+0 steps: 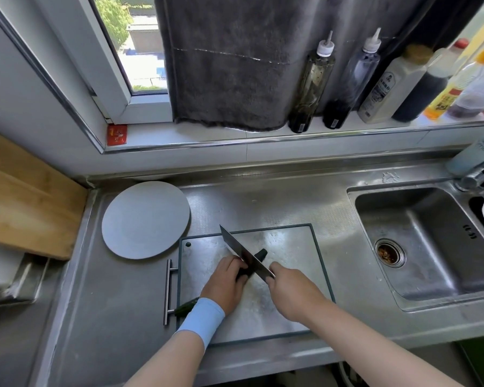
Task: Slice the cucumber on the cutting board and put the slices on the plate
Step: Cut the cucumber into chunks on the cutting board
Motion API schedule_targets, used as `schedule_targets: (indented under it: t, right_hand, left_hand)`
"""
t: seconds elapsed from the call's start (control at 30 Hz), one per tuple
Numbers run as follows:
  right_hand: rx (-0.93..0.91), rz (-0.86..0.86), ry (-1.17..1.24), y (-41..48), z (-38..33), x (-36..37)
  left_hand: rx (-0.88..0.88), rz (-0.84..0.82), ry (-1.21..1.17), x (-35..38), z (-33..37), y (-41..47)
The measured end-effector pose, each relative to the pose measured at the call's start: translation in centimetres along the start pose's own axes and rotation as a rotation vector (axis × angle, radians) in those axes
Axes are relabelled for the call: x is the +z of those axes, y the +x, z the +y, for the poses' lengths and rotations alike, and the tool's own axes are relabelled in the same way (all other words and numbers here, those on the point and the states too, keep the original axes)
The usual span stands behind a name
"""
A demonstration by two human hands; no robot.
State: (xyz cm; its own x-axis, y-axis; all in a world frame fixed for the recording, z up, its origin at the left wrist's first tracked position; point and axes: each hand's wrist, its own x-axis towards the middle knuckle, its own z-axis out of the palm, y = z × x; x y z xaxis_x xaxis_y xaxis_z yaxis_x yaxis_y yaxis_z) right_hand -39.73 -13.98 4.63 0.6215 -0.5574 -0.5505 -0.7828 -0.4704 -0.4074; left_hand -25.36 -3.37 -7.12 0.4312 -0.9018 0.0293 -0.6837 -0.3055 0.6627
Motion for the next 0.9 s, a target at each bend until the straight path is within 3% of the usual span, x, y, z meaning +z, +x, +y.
schedule_targets:
  t: [0.6, 0.8, 0.9]
  right_hand:
    - [0.011, 0.023, 0.09, 1.3, 2.1, 3.5]
    - [-0.002, 0.031, 0.058, 0.8, 2.5, 2.8]
    - [-0.007, 0.044, 0.042, 0.6, 2.8, 2.2]
  left_hand:
    - [0.038, 0.03, -0.018, -0.1, -0.2, -0.2]
    - [0.074, 0.011, 0.099, -1.6, -0.1, -1.4]
    - [-0.002, 0.008, 0.055, -2.0, -0.4, -2.7]
